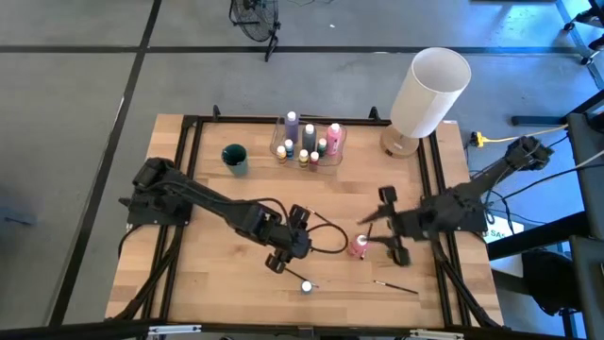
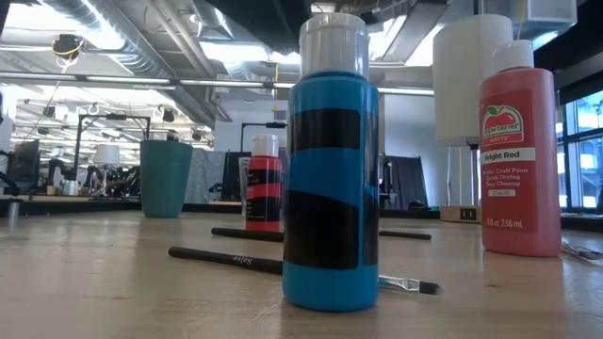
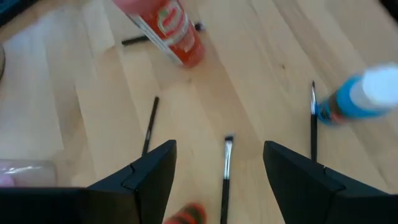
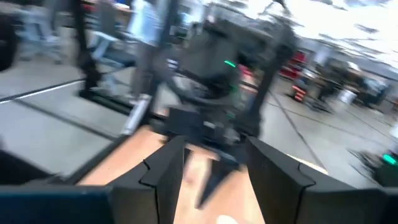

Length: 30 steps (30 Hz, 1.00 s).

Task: Pick & Place Paint Supplies
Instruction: Put the silver paint brush into the green cup

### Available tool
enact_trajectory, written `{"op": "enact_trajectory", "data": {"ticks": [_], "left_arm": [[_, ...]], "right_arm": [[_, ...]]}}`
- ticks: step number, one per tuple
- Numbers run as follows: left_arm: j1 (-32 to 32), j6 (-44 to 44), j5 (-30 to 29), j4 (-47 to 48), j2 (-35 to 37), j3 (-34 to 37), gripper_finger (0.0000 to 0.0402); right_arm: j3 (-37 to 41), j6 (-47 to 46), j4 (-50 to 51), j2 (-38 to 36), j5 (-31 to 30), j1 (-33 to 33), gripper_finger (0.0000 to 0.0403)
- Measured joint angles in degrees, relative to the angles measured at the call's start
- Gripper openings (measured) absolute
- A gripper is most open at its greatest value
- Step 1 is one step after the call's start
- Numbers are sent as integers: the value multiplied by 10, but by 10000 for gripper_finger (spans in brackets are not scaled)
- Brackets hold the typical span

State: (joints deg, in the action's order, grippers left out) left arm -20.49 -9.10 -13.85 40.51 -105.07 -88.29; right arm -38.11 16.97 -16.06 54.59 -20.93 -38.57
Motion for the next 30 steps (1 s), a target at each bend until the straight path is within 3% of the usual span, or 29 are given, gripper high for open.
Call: {"op": "enact_trajectory", "data": {"ticks": [15,30], "left_arm": [[-1,69,4,-50,-75,0,236],[5,133,15,-82,-122,0,236]], "right_arm": [[0,0,10,2,32,-199,174],[0,-50,-14,36,31,-228,174]]}}
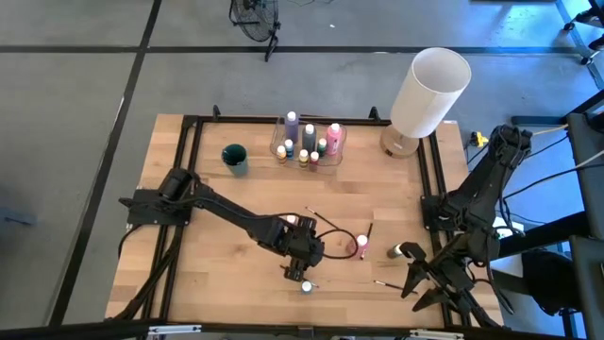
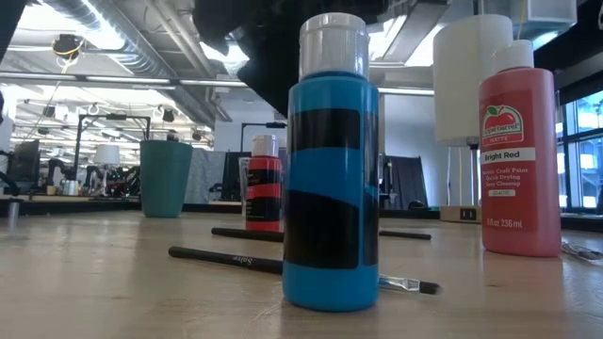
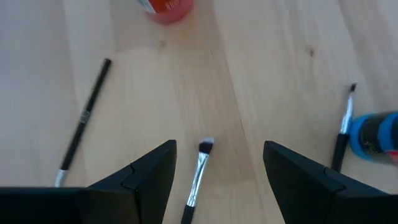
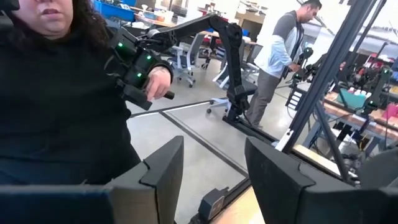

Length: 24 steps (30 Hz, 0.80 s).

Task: Pick & Place Paint Supplies
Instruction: Put the silver paint brush into the green cup

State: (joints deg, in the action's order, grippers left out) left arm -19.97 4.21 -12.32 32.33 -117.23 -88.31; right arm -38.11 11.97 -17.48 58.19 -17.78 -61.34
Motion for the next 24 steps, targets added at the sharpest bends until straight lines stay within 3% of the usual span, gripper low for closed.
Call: {"op": "enact_trajectory", "data": {"ticks": [9,13,24], "left_arm": [[13,-9,11,-8,-31,1,236],[24,-9,44,-22,-39,0,236],[49,-19,77,-9,-63,1,208]], "right_arm": [[0,-12,4,2,5,0,174],[0,-12,4,11,5,0,174],[0,-5,2,18,4,2,174]]}}
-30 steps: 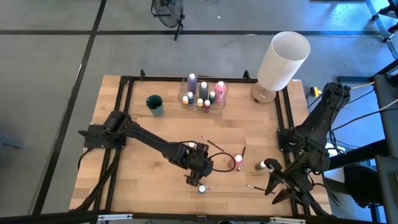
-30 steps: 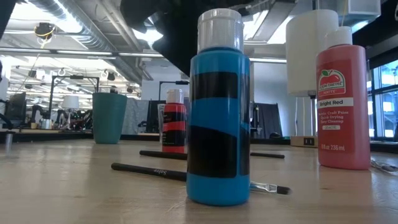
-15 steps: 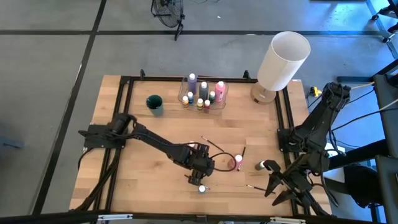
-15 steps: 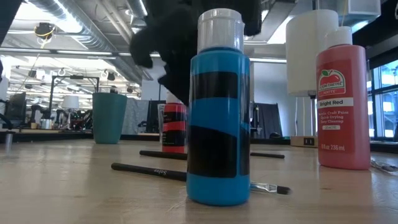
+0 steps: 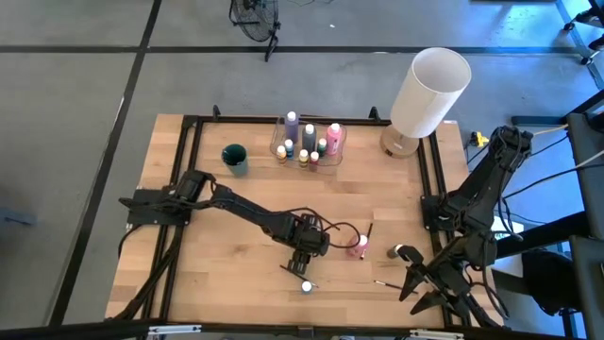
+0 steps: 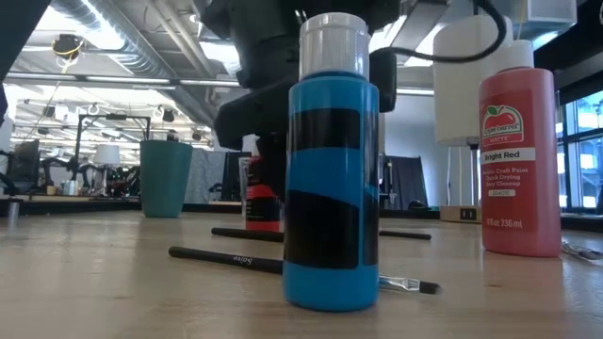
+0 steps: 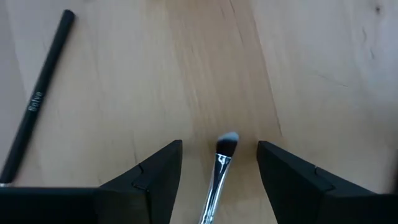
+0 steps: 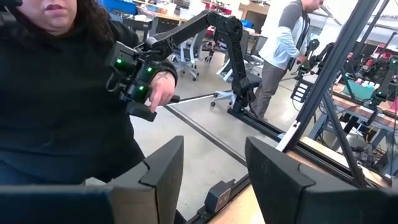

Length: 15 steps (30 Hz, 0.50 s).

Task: Pick & Place Paint Supplies
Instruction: Put the silver paint brush into the green cup

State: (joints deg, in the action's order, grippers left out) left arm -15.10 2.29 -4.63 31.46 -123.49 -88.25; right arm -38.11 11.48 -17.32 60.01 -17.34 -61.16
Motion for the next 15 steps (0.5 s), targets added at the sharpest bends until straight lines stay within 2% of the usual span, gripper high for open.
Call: {"op": "enact_trajectory", "data": {"ticks": [9,15], "left_arm": [[2,-8,18,0,-1,0,184],[2,-10,17,0,-1,0,147]], "right_arm": [[0,5,4,0,-10,1,174],[0,5,4,0,-11,1,174]]}}
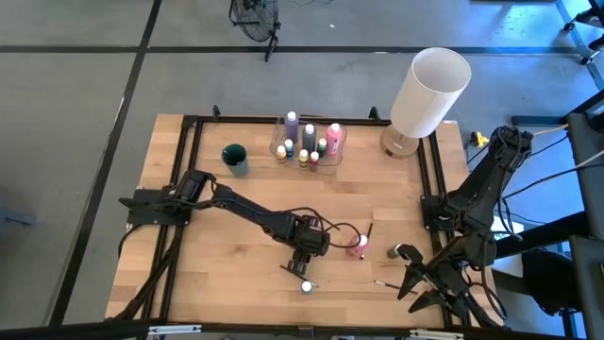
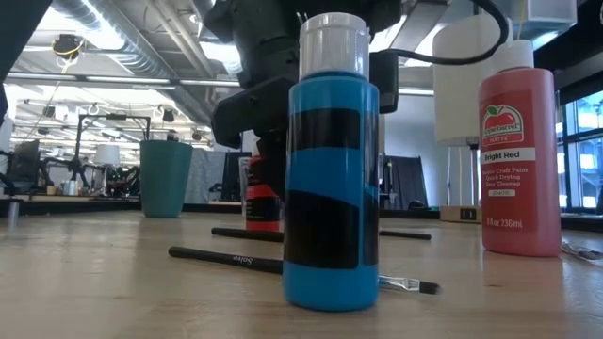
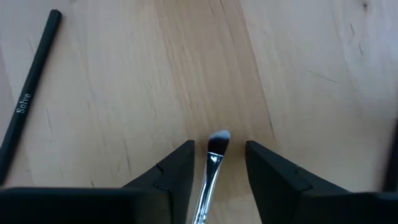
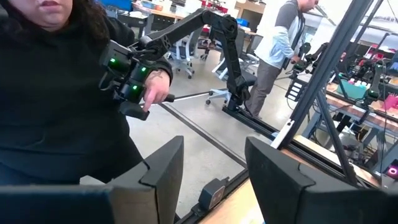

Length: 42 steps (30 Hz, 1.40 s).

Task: Pick & Place Paint Supplies
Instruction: Put the silver paint brush into the green cup

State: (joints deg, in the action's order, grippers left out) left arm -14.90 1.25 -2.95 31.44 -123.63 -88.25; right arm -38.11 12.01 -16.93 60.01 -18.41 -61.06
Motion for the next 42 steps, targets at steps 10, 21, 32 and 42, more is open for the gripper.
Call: {"op": "enact_trajectory", "data": {"ticks": [10,21,32,42], "left_arm": [[0,1,-6,-20,1,13,69],[-2,-9,5,-34,3,30,7],[-14,-10,-25,-11,-1,4,2],[-32,-36,-109,118,-3,-126,1]], "right_arm": [[0,0,0,0,-2,0,174],[0,0,0,0,-2,0,174],[0,-5,14,0,-28,0,174],[0,-11,16,0,-30,0,174]]}}
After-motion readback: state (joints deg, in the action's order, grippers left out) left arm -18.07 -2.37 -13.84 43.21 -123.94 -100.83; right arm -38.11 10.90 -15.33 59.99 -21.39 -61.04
